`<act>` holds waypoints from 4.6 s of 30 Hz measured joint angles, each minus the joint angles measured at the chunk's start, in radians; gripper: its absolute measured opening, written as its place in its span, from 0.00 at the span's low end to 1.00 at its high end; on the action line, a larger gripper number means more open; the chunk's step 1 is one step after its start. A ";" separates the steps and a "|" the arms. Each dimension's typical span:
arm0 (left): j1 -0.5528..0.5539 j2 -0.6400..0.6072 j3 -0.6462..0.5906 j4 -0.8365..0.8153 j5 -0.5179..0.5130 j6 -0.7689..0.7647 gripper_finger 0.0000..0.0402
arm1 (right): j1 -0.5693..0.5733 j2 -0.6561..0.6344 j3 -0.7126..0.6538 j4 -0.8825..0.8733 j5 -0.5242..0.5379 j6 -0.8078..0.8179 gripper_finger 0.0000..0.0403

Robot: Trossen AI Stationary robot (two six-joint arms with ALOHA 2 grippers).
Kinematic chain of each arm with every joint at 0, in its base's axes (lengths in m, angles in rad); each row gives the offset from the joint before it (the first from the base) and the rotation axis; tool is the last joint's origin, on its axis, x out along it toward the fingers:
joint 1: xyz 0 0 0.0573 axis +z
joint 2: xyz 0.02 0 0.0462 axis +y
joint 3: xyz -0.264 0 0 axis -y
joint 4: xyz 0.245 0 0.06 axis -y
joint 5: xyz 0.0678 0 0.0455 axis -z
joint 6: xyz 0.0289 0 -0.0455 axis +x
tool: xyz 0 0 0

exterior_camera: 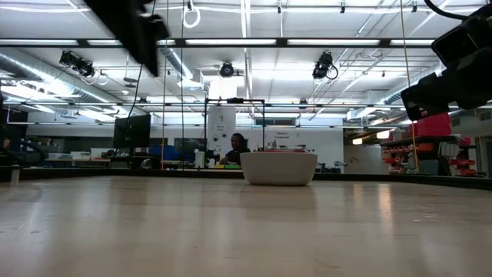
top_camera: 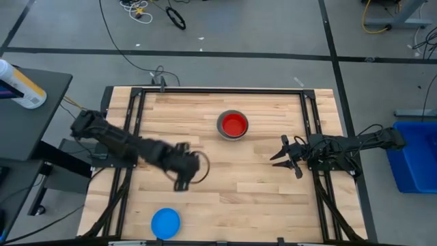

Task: Nest bowls inside each other
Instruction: Stack the light blue bowl on top of the red bowl

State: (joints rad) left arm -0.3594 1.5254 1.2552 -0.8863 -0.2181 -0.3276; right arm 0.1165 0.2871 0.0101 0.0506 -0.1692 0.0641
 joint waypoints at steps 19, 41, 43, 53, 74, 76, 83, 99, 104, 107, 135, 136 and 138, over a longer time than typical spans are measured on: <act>-0.304 -0.027 -0.355 0.412 0.240 -0.565 0.59 | 0.000 0.000 0.000 -0.002 0.002 0.018 0.32; -0.502 -0.018 -0.453 0.534 0.017 -0.790 0.59 | 0.000 -0.001 0.000 -0.002 0.000 0.030 0.32; -0.534 -0.018 -0.468 0.572 -0.024 -0.826 0.59 | 0.000 -0.001 0.000 -0.002 0.000 0.037 0.32; -0.602 -0.018 -0.476 0.577 -0.148 -0.914 0.59 | 0.000 -0.001 0.000 -0.001 0.000 0.044 0.34; -0.597 0.115 -0.459 0.670 -0.080 -0.867 0.34 | 0.000 0.000 0.000 -0.007 -0.026 0.052 0.33; -0.597 0.115 -0.444 0.641 -0.077 -0.849 0.32 | 0.000 0.000 0.000 -0.007 -0.025 0.052 0.32; -0.597 0.115 -0.377 0.511 -0.100 -0.813 0.25 | 0.000 0.000 0.000 -0.007 -0.024 0.051 0.33; -0.577 0.105 -0.362 0.458 -0.471 -0.760 0.02 | 0.000 0.000 0.000 -0.007 -0.024 0.041 0.33; -0.508 0.087 -0.369 0.604 -0.663 -0.498 0.02 | 0.000 0.000 0.000 -0.007 -0.023 0.025 0.33; -0.421 0.082 -0.388 0.780 -0.650 -0.250 0.02 | 0.000 0.000 0.000 -0.007 -0.023 0.025 0.33; -0.164 -1.050 -0.899 0.891 -0.484 0.192 0.01 | 0.000 0.011 0.000 -0.008 -0.015 0.006 0.34; -0.164 -1.072 -0.899 0.844 -0.486 0.160 0.01 | 0.000 0.011 0.000 -0.008 -0.015 0.007 0.34; -0.164 -1.104 -0.899 0.772 -0.494 0.105 0.01 | 0.000 0.011 0.000 -0.008 -0.015 0.006 0.33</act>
State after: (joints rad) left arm -0.5233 0.4217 0.3557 -0.1148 -0.7122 -0.2229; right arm 0.1165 0.2985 0.0098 0.0425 -0.1844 0.0704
